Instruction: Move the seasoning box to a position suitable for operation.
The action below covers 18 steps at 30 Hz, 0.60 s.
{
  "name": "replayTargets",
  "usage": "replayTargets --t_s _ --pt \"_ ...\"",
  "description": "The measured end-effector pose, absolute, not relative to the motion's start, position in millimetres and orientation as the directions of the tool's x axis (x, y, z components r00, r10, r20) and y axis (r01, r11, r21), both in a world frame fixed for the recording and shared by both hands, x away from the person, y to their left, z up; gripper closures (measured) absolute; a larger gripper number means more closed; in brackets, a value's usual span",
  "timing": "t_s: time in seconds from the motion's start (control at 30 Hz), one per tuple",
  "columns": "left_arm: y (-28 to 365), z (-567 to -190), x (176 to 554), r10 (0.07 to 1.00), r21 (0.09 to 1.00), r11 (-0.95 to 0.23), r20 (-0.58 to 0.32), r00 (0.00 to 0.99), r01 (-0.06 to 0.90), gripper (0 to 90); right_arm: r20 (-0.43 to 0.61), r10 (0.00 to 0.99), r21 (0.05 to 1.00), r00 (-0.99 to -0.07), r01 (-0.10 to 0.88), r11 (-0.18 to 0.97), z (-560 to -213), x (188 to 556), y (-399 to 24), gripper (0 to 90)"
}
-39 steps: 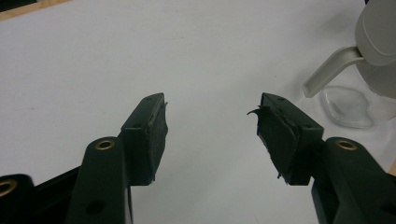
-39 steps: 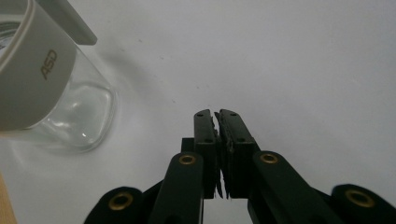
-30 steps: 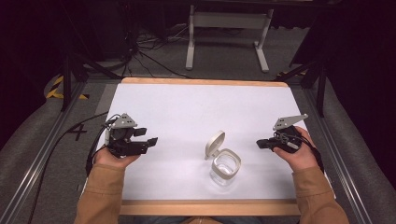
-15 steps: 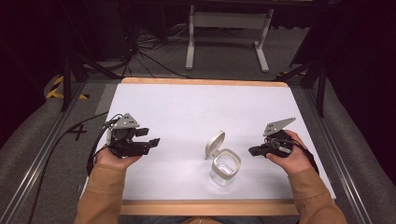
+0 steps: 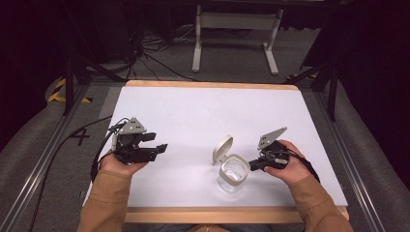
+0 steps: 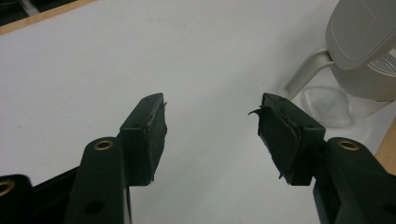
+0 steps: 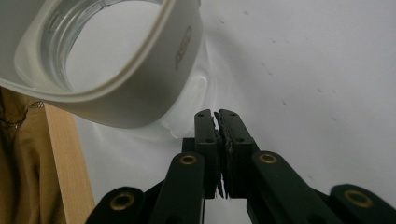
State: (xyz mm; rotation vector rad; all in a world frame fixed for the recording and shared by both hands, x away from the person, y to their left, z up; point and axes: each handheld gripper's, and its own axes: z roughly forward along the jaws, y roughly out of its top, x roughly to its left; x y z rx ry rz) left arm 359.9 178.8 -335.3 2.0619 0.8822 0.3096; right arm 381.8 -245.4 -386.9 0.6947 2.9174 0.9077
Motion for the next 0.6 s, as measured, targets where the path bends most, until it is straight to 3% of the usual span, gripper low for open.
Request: replayTargets --t_s 0.6 --pt "178.2 -335.3 360.4 0.681 0.786 -0.4 -0.089 0.727 0.471 41.7 0.124 0.398 0.517 -0.909 0.402 0.756 -391.3 379.4 -236.6 89.6"
